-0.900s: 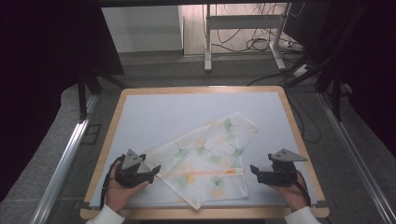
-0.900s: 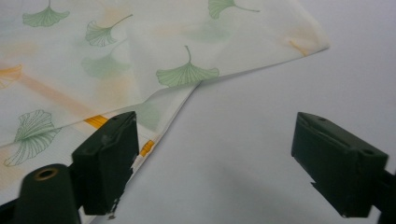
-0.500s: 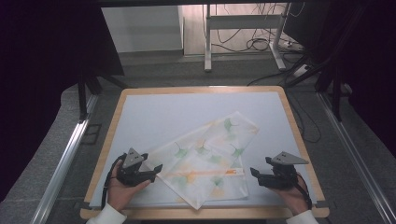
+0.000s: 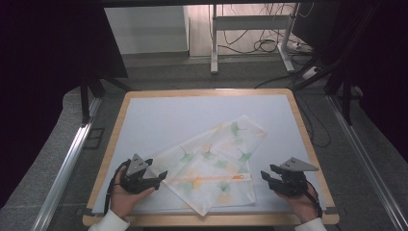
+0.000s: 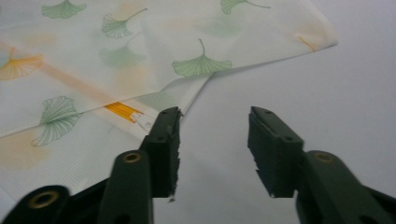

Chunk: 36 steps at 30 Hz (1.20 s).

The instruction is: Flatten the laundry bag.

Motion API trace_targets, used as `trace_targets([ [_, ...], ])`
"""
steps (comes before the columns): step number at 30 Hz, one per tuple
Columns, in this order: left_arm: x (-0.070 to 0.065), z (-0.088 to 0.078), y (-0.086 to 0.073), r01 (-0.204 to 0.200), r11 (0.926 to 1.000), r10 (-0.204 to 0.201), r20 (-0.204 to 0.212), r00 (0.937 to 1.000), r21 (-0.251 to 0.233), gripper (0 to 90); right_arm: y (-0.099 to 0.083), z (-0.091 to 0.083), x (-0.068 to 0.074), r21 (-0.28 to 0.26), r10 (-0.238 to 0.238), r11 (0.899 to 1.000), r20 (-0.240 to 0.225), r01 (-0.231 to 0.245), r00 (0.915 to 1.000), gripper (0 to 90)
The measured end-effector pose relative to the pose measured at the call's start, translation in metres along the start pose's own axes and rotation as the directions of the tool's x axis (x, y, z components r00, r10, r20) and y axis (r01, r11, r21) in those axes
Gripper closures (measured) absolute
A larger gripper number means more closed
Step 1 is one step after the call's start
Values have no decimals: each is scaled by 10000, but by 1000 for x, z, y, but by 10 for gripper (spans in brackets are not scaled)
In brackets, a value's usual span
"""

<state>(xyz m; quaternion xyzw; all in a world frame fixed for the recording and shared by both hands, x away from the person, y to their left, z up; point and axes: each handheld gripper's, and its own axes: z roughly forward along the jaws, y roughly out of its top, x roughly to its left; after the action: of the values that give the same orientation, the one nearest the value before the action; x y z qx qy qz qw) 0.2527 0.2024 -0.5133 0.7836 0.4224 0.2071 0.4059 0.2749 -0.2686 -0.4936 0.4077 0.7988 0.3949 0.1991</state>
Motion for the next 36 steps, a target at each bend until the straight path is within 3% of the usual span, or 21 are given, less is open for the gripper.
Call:
trace_targets([
  [4,0,1,1,15,10000,-15,-11,10000,25,268,0,-1,0,-18,-109,9999,-352,109,9993,661],
  [6,0,1,1,42,10000,-42,9,10000,3,268,1,-1,0,-2,-114,9999,-704,114,9975,764],
  [12,-4,-1,3,-82,10000,82,152,9999,-45,266,1,0,2,201,-192,9996,-1125,216,9935,883],
  [25,-13,2,7,-212,9998,214,378,9991,-36,266,4,9,15,489,-461,9973,-1596,545,9861,893],
  [30,-22,-1,8,-242,9995,255,644,9976,-196,267,5,15,21,658,-567,9954,-1880,702,9805,894],
  [36,-34,2,11,-581,9981,598,882,9943,-218,267,6,23,31,810,-784,9920,-2078,970,9750,894],
])
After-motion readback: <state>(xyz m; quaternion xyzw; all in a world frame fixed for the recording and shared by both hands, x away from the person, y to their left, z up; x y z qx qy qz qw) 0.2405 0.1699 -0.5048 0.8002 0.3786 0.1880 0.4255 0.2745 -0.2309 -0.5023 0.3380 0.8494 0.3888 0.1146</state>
